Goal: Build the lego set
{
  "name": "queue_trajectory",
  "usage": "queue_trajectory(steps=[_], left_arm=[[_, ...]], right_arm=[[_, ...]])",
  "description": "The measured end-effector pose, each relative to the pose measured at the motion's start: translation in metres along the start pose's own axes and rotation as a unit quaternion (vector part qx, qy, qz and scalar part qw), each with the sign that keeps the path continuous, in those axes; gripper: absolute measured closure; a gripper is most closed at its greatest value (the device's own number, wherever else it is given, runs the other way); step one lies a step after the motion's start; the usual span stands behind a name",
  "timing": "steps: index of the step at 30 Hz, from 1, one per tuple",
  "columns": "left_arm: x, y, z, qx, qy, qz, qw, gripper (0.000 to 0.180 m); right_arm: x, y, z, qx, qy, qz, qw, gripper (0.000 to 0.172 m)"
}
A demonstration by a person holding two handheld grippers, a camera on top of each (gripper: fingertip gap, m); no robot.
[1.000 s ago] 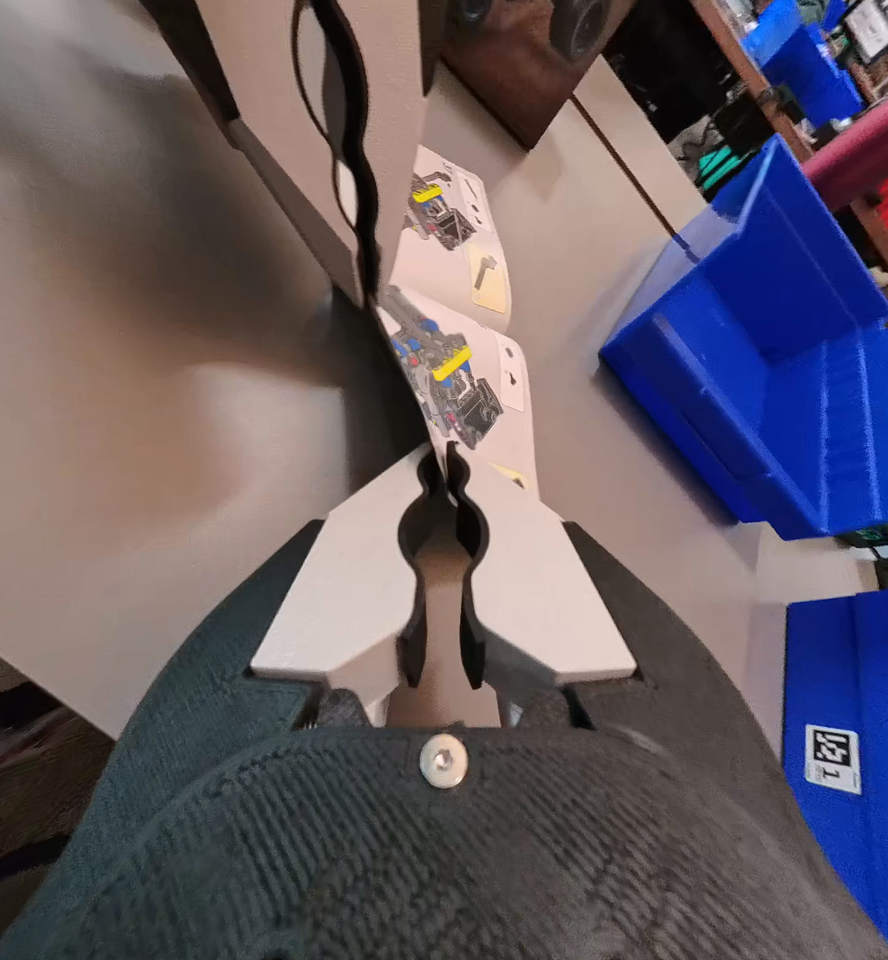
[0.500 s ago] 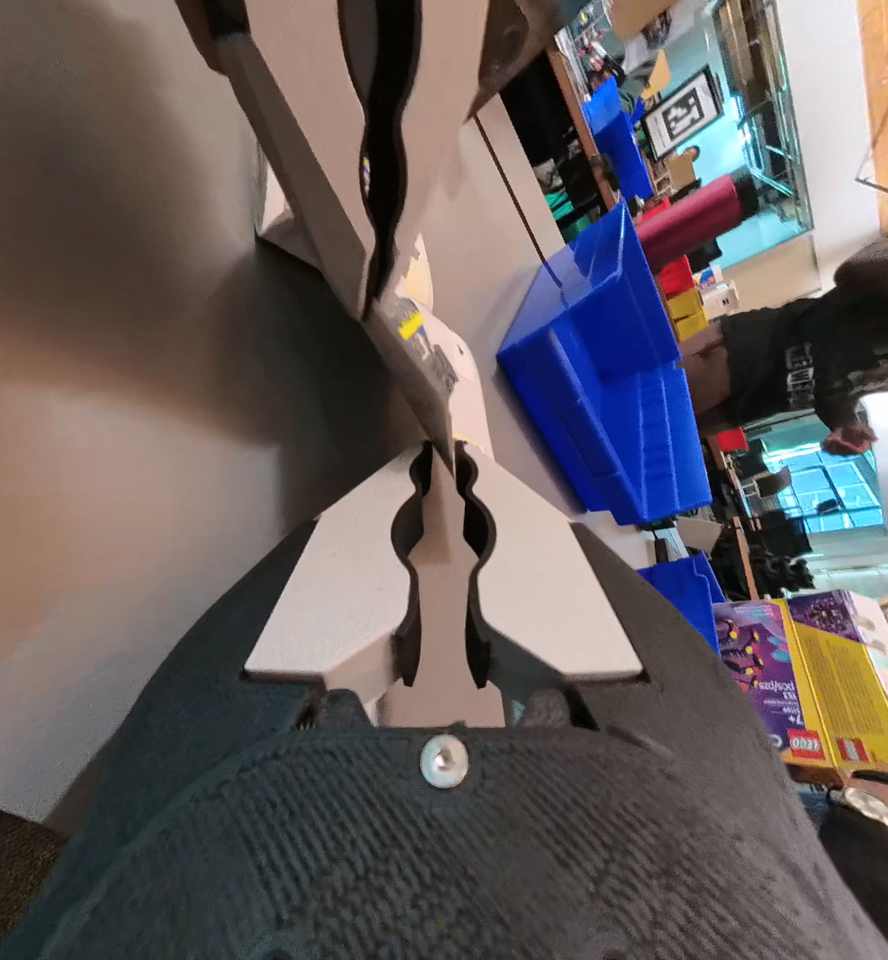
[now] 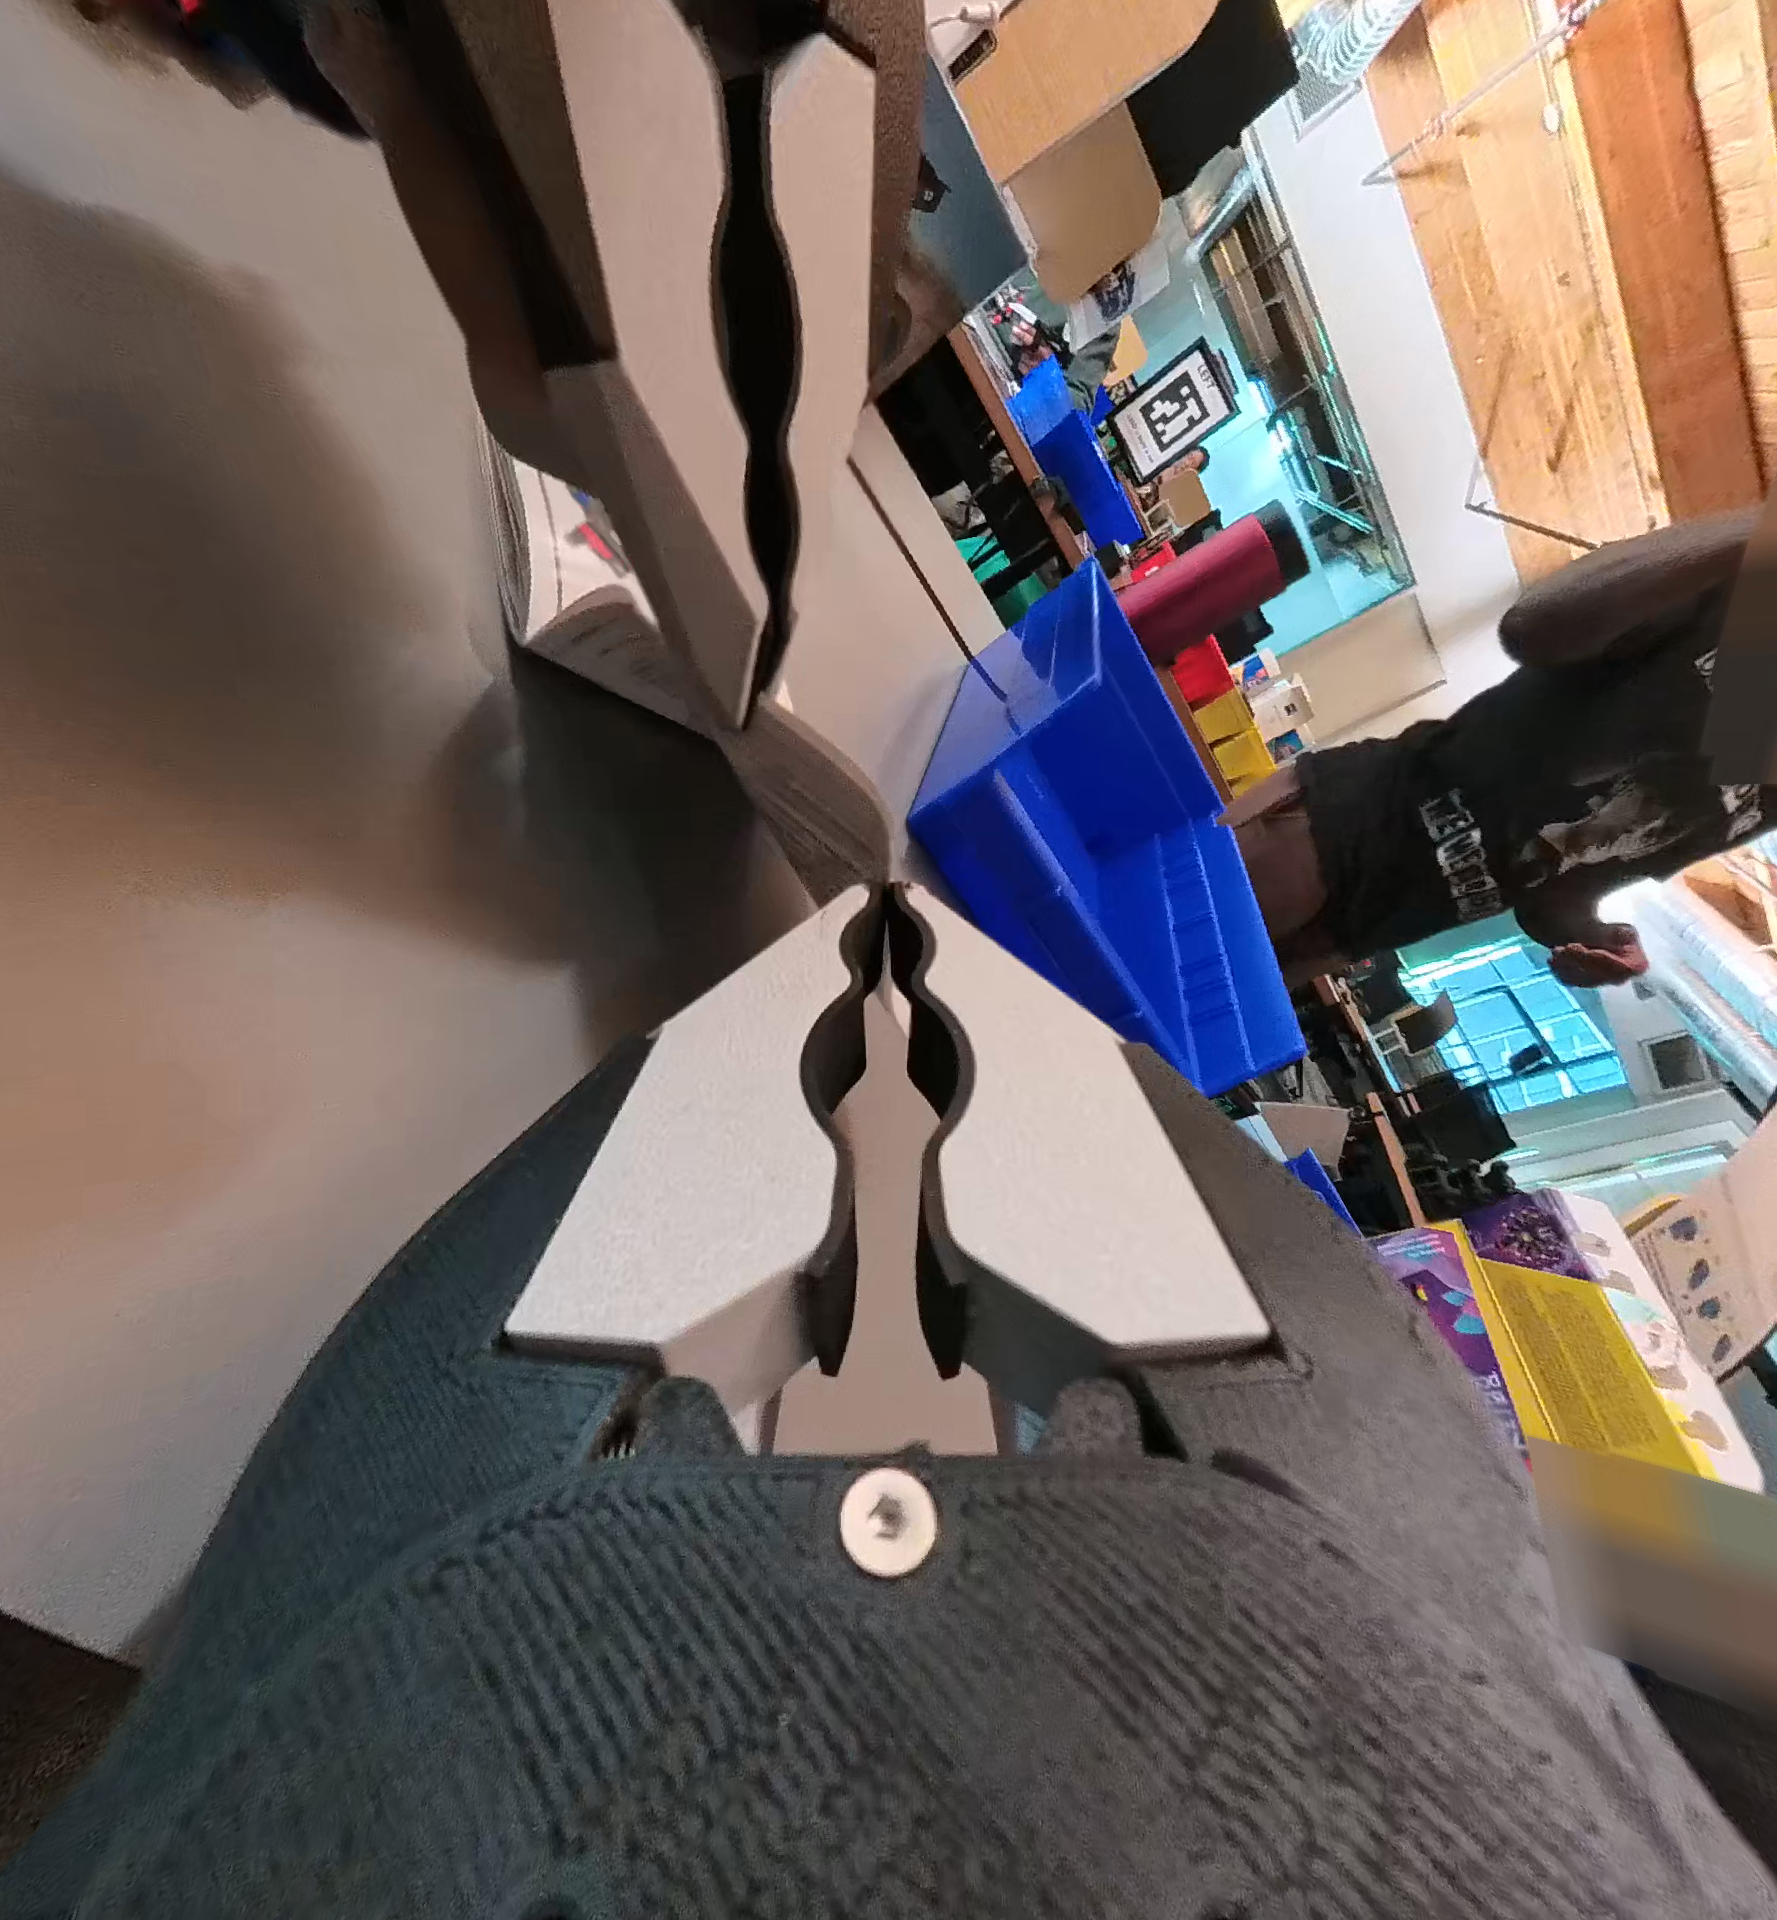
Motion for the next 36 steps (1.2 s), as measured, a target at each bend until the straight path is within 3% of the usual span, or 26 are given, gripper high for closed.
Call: queue_trajectory(steps=[3,5,8,11,27,30,32,34,36], left_arm=[[0.000,0.000,0.001,-0.023,0.001,0.014,1.000,0.178],[0.000,0.001,-0.002,-0.025,0.007,0.022,0.999,0.165],[-0.001,0.005,-0.014,-0.009,0.024,0.026,0.999,0.165],[-0.001,0.007,-0.023,0.008,0.032,0.027,0.999,0.180],[-0.010,0.000,-0.027,-0.007,0.053,0.028,0.998,0.180],[-0.007,0.007,-0.029,0.019,0.042,0.043,0.998,0.159],[-0.004,0.012,-0.030,0.040,0.040,0.043,0.997,0.163],[-0.002,0.014,-0.031,0.051,0.038,0.041,0.997,0.180],[-0.001,0.013,-0.030,0.054,0.033,0.029,0.998,0.180]], right_arm=[[0.001,0.000,0.002,-0.008,-0.016,0.021,1.000,0.172],[0.002,-0.002,-0.002,-0.010,-0.008,0.013,1.000,0.172],[0.005,-0.004,-0.006,-0.027,-0.008,0.008,1.000,0.172],[0.007,-0.006,-0.007,-0.053,-0.016,0.008,0.998,0.172],[0.005,-0.004,-0.005,-0.095,-0.033,0.024,0.995,0.172],[0.006,-0.004,-0.009,-0.111,-0.032,0.024,0.993,0.172],[0.007,-0.004,-0.012,-0.118,-0.033,0.019,0.992,0.172],[0.007,-0.004,-0.013,-0.120,-0.031,0.021,0.992,0.172],[0.007,-0.004,-0.012,-0.123,-0.037,0.021,0.991,0.172]])
Point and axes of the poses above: each gripper's, where its closed fingertips meet, x out along the fingers, z out of its underside, y = z × x across the jaws, the point moved 6 cm from there along -x, back along the fingers, and after that the axes turned 10 degrees about -x, right-handed, at the moved point
